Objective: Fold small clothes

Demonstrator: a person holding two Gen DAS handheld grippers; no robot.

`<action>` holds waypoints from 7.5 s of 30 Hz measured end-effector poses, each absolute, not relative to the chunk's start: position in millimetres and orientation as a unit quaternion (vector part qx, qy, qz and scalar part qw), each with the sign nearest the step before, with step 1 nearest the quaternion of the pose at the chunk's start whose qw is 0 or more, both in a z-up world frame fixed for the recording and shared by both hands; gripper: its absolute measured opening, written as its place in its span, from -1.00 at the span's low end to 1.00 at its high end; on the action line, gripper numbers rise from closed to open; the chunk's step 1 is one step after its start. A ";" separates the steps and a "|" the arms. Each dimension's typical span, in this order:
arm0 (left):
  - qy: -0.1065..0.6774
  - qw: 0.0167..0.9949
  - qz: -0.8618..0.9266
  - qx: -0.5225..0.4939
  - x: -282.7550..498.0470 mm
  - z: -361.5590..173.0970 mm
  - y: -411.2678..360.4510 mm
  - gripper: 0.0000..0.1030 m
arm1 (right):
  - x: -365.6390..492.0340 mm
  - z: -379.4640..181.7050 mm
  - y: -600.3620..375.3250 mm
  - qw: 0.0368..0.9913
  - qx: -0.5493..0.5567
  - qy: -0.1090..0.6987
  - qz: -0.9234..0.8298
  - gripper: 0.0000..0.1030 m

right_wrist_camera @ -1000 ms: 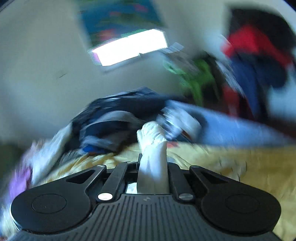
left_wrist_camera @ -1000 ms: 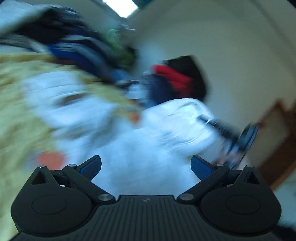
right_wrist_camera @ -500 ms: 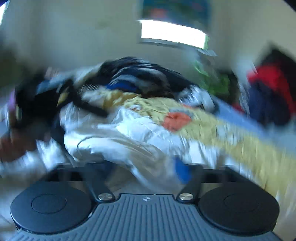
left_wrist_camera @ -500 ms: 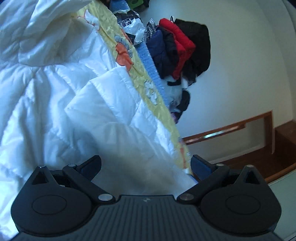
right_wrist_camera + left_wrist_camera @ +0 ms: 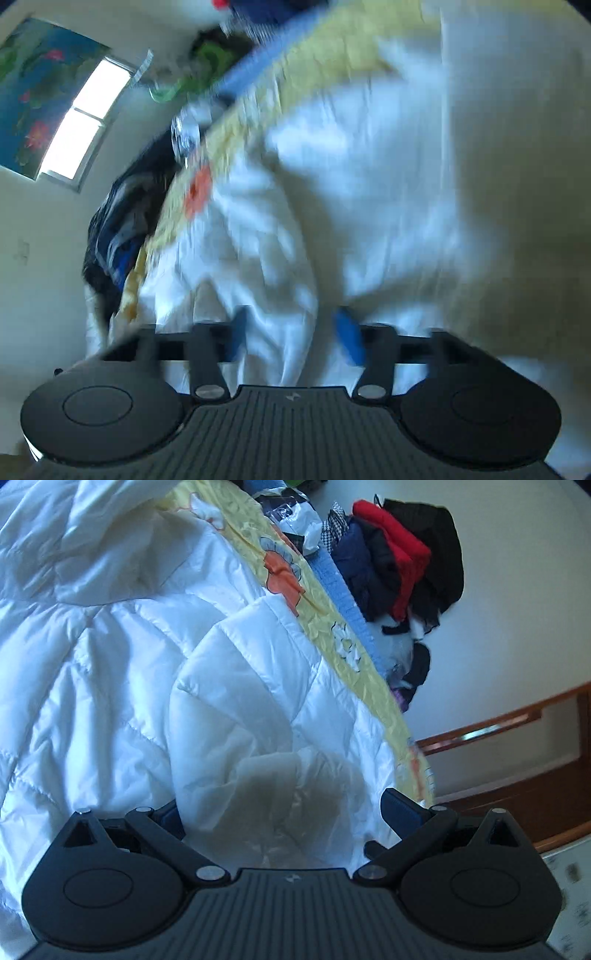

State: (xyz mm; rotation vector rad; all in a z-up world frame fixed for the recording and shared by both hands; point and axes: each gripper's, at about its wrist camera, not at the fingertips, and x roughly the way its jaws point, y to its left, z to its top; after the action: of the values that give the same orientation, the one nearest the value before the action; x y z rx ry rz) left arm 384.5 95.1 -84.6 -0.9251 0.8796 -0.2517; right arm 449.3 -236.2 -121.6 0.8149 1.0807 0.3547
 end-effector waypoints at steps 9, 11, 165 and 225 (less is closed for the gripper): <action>0.324 0.870 -0.170 -0.331 356.1 -17.2 80.5 -0.04 | 436.5 -53.0 -222.8 0.821 0.314 0.402 0.257 -0.79; 0.324 0.883 -0.172 -0.294 340.7 -17.0 76.5 -0.04 | 417.1 -39.5 -228.7 0.828 0.292 0.381 0.290 -0.79; 0.227 0.912 -0.007 -0.341 253.7 -113.8 108.5 0.17 | 290.0 -66.8 -274.0 0.818 0.394 0.213 0.362 0.96; 0.189 0.839 0.124 -0.494 352.7 -86.2 334.2 -0.66 | 286.6 -131.9 -283.1 0.884 0.358 0.214 0.213 1.00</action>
State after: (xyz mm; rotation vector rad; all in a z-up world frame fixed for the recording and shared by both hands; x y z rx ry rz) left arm 352.7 334.2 -86.2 -1.0444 0.4006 0.2627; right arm 286.6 -283.1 -131.9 0.7446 0.4460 0.4435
